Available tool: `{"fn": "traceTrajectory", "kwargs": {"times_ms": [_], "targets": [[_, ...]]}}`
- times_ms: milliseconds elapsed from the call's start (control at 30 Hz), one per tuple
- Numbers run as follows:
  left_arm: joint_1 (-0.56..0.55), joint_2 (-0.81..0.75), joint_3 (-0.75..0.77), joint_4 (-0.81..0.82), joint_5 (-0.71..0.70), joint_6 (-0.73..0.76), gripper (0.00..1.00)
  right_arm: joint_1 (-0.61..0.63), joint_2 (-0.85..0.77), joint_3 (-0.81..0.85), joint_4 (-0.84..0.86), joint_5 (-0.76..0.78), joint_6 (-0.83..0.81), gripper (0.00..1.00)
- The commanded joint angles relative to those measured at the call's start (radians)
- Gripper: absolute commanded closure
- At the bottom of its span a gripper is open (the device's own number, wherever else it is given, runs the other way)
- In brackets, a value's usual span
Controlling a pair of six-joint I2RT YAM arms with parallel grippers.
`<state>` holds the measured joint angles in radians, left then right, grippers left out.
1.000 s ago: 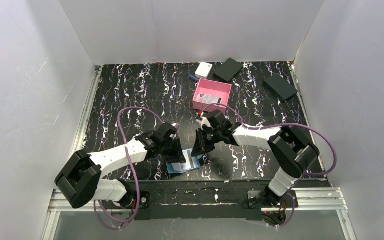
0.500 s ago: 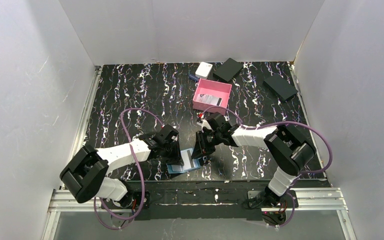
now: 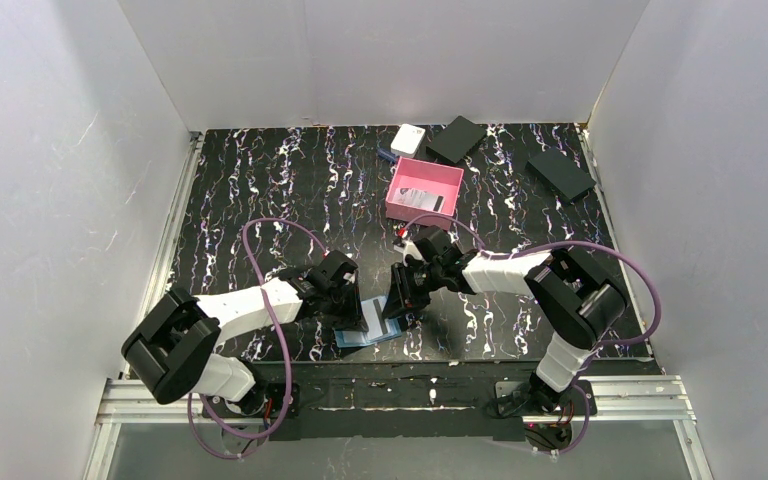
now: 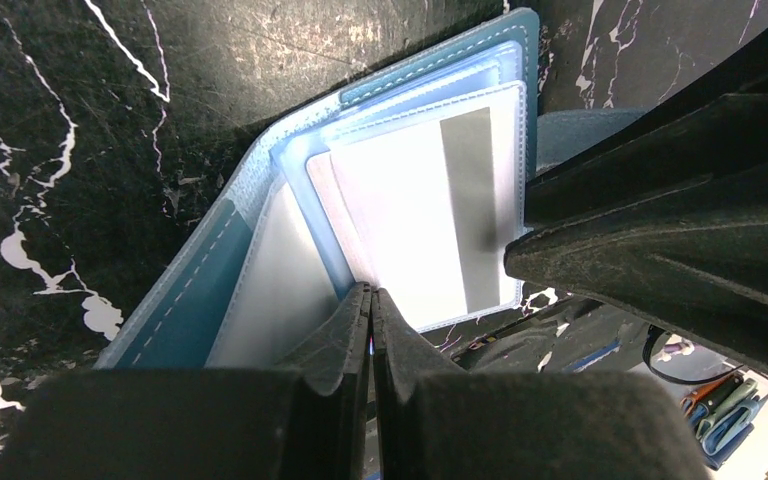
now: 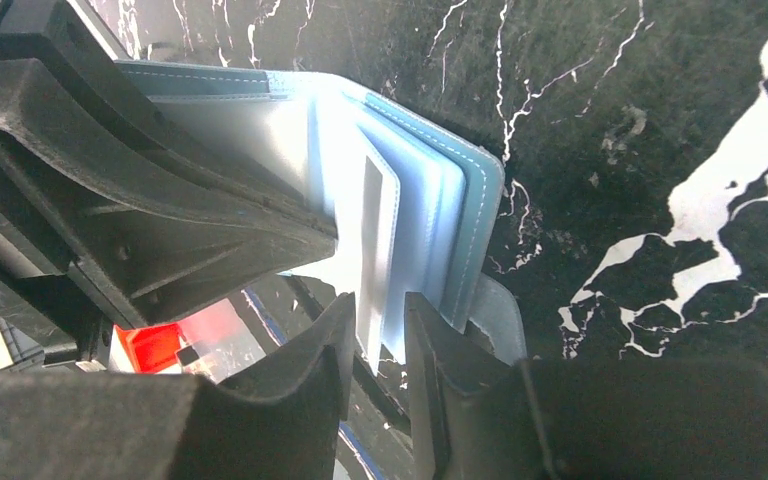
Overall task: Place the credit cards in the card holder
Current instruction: Turn over the card slot in the card holder.
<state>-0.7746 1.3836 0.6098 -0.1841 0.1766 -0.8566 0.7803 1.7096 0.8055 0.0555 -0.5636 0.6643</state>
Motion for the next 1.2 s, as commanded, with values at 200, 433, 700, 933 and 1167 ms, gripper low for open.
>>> {"fn": "traceTrajectory", "kwargs": {"times_ms": [200, 433, 700, 933, 1167], "targets": [[-0.002, 0.029, -0.031, -0.023, -0.020, 0.010, 1.00, 0.034, -0.005, 0.016, 0.038, -0.047, 0.019, 0.66], [-0.002, 0.006, -0.025, -0.031, -0.018, 0.022, 1.00, 0.045, -0.029, 0.041, 0.029, -0.045, 0.031, 0.69], [-0.002, -0.116, 0.039, -0.100, -0.019, 0.046, 0.93, 0.065, -0.038, 0.070, 0.009, -0.047, 0.027, 0.61], [-0.002, -0.302, 0.061, -0.225, -0.061, 0.031, 0.89, 0.096, -0.018, 0.110, 0.003, -0.050, 0.026, 0.59], [0.003, -0.555, 0.084, -0.435, -0.184, 0.016, 0.87, 0.166, 0.028, 0.179, 0.001, -0.039, 0.032, 0.57]]}}
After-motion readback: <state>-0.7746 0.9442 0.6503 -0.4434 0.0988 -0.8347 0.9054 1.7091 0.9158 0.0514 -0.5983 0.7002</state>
